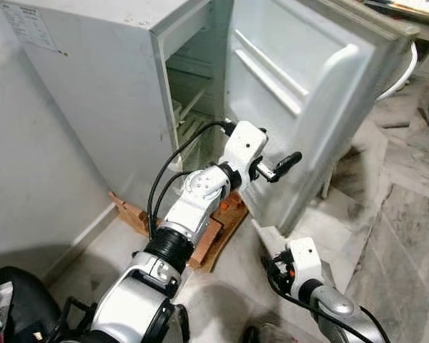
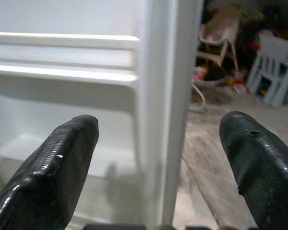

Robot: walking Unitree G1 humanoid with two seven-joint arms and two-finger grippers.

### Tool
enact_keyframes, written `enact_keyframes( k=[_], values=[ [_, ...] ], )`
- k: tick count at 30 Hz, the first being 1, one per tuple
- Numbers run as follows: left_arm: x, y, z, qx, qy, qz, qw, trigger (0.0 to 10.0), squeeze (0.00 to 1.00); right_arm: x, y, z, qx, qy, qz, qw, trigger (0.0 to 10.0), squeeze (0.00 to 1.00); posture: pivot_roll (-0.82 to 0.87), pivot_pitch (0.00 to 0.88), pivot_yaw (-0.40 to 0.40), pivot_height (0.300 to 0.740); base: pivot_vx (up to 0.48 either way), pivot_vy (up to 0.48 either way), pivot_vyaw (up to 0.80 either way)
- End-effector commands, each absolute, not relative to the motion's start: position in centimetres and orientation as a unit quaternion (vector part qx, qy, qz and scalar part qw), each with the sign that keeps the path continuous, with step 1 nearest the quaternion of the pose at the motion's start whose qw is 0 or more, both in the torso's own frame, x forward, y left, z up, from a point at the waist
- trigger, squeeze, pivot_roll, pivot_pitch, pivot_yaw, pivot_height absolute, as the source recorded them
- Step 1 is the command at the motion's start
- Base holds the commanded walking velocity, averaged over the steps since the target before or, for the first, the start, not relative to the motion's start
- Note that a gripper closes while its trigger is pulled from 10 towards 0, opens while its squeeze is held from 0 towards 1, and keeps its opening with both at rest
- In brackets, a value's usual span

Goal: Restocking fridge

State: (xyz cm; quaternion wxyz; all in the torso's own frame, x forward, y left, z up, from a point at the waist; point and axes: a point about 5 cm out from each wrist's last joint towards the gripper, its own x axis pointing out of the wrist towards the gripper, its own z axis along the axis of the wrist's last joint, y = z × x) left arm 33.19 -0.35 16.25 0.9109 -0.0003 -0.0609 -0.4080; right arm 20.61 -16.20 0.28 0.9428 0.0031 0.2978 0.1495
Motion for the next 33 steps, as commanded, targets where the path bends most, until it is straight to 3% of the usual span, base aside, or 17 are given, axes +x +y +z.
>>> enact_keyframes(
  k=[1, 2, 3, 4, 8, 16, 21, 27, 33],
  values=[
    [33.4, 1.3, 16.0, -0.018, -0.058, -0.372, 0.926, 10.0, 0.0, 21.0, -17.1, 0.5, 0.001, 0.283, 0.131, 0.95, 10.0, 0.0, 0.07, 0.047, 0.013, 0.74, 0.33, -0.345, 0.0],
    [33.4, 2.8, 15.3, -0.015, -0.052, -0.348, 0.936, 10.0, 0.0, 21.3, -17.2, 0.9, 0.002, 0.274, 0.127, 0.953, 10.0, 0.0, 0.08, 0.047, 0.011, 0.74, 0.334, -0.341, 0.0],
    [33.4, 2.8, 15.3, -0.015, -0.052, -0.348, 0.936, 10.0, 0.0, 21.3, -17.2, 0.9, 0.002, 0.274, 0.127, 0.953, 10.0, 0.0, 0.08, 0.047, 0.011, 0.74, 0.334, -0.341, 0.0],
    [32.9, 5.3, 14.1, -0.002, -0.042, -0.309, 0.95, 10.0, 0.0, 21.9, -17.1, 1.9, 0.001, 0.257, 0.13, 0.958, 10.0, 0.0, 0.09, 0.053, 0.009, 0.74, 0.337, -0.337, 0.0],
    [32.0, 6.9, 13.1, 0.015, -0.034, -0.289, 0.957, 10.0, 0.0, 22.4, -16.7, 2.8, -0.003, 0.244, 0.134, 0.96, 10.0, 0.0, 0.1, 0.055, 0.007, 0.74, 0.337, -0.338, -0.12],
    [28.3, 10.1, 10.9, 0.042, 0.0, -0.244, 0.969, 10.0, 0.0, 24.2, -14.4, 6.3, -0.002, 0.186, 0.142, 0.972, 10.0, 0.0, 0.11, 0.072, -0.001, 0.74, 0.36, -0.311, -0.8],
    [28.0, 11.8, 10.1, 0.049, 0.023, -0.203, 0.978, 10.0, 0.0, 24.4, -13.8, 7.4, 0.001, 0.173, 0.139, 0.975, 10.0, 0.0, 0.1, 0.062, -0.011, 0.74, 0.437, 0.0, -0.48],
    [28.8, 12.1, 10.5, 0.059, 0.022, -0.192, 0.979, 10.0, 0.0, 24.7, -13.8, 8.3, 0.006, 0.16, 0.13, 0.978, 10.0, 0.0, 0.09, 0.047, -0.015, 0.74, 0.459, 0.0, 0.0],
    [30.5, 10.7, 11.2, 0.067, 0.012, -0.208, 0.976, 10.0, 0.0, 25.1, -13.9, 9.4, 0.006, 0.141, 0.124, 0.982, 10.0, 0.0, 0.07, 0.04, -0.019, 0.74, 0.46, 0.0, 0.0]
  ],
)
